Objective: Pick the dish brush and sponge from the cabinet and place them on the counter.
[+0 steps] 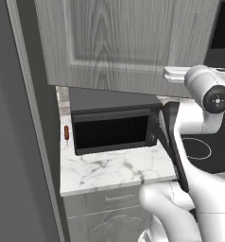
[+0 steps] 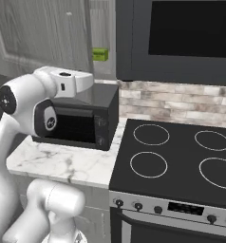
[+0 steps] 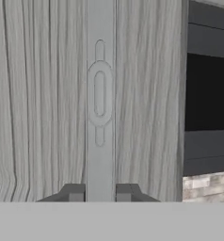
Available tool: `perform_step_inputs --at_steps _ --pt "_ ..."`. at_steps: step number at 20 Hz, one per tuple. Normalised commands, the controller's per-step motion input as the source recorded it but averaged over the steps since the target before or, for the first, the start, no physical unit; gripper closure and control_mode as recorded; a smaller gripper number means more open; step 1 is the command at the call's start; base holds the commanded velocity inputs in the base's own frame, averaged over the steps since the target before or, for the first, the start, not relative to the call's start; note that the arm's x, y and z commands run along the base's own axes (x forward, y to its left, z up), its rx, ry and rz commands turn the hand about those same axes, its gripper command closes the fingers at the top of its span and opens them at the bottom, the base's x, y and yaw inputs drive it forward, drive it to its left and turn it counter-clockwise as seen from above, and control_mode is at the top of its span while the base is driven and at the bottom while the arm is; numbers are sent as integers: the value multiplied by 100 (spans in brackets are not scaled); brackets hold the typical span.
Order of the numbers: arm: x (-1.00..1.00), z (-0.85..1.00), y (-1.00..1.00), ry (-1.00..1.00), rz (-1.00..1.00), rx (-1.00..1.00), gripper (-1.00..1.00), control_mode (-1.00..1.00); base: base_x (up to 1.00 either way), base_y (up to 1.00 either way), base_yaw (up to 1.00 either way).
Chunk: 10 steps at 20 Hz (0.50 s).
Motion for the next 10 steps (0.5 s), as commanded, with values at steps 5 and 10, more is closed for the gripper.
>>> perform_step_inputs --at_steps 5,10 --pt "-68 36 9 0 -11 0 100 -100 0 0 0" --pt "-67 34 6 1 -11 0 100 -100 0 0 0"
